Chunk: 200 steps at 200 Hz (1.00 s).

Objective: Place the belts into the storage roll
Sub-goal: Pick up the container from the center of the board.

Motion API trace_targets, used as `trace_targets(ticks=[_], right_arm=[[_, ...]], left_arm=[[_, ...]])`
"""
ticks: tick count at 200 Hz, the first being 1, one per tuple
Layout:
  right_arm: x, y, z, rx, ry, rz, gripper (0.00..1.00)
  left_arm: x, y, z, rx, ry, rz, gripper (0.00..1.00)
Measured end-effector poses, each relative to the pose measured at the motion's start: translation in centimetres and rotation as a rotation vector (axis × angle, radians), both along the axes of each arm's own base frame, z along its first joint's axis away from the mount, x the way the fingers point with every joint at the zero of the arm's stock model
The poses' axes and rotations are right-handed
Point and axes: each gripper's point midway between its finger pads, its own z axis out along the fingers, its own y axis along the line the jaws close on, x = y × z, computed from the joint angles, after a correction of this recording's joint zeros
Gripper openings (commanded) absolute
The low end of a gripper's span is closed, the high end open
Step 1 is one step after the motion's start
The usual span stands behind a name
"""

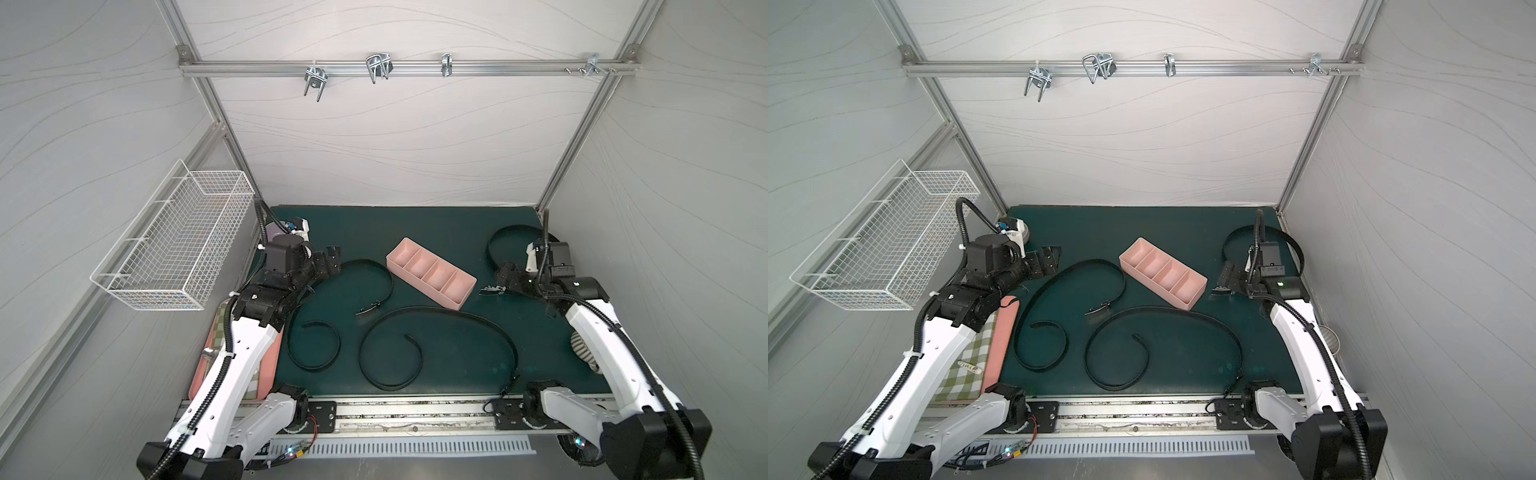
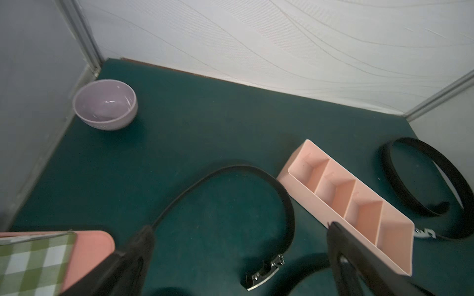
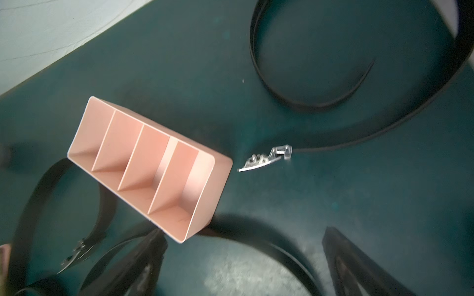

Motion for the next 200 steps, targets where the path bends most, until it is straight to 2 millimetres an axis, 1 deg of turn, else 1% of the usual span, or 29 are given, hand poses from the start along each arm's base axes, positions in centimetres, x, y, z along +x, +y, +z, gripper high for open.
trace_targets(ticks=[23, 44, 65, 80, 106, 118, 125, 136, 143, 153, 181, 189, 200], right_arm=[[-1.2, 2.6, -1.9, 0.042, 0.111, 0.09, 0.91], [-1.4, 4.8, -3.9, 0.055, 0.211, 0.149, 0.84], [-1.1, 6.6, -5.6, 0.054, 0.293, 0.171, 0.81], [-0.6, 7.5, -6.9, 0.053, 0.338, 0.167, 0.77], [0.2, 8.6, -9.4, 0.046, 0.425, 0.147, 0.67], [0.8, 9.1, -10.5, 0.031, 0.457, 0.139, 0.56], [1.2, 9.3, -11.0, 0.024, 0.466, 0.133, 0.47], [1.7, 9.5, -11.5, 0.018, 0.477, 0.122, 0.31], [1.8, 9.4, -11.7, 0.011, 0.478, 0.117, 0.25], [2.0, 9.4, -11.7, 0.003, 0.476, 0.115, 0.23], [3.4, 9.3, -11.0, -0.028, 0.445, 0.106, 0.02], [4.0, 9.1, -10.9, -0.043, 0.437, 0.095, 0.0], [4.9, 8.8, -10.8, -0.07, 0.425, 0.093, 0.0]], left_arm=[[-1.2, -2.3, -1.2, -0.08, 0.059, -0.117, 0.99], [-2.4, -4.2, -1.6, -0.141, 0.105, -0.217, 0.98], [-3.4, -5.2, -1.8, -0.178, 0.133, -0.276, 0.98], [-4.3, -5.5, -2.3, -0.195, 0.143, -0.301, 0.98], [-5.3, -5.4, -3.0, -0.203, 0.163, -0.301, 0.96], [-5.4, -5.3, -3.0, -0.2, 0.162, -0.295, 0.96], [-5.4, -5.1, -3.0, -0.194, 0.158, -0.288, 0.96], [-5.3, -4.8, -2.9, -0.183, 0.151, -0.271, 0.96], [-5.3, -4.5, -2.9, -0.173, 0.146, -0.256, 0.96], [-5.4, -3.9, -2.8, -0.156, 0.137, -0.229, 0.96], [-5.8, -2.3, -1.8, -0.123, 0.088, -0.157, 0.97], [-6.0, -2.0, -1.4, -0.12, 0.068, -0.144, 0.97], [-6.2, -1.8, -0.9, -0.12, 0.048, -0.132, 0.97]])
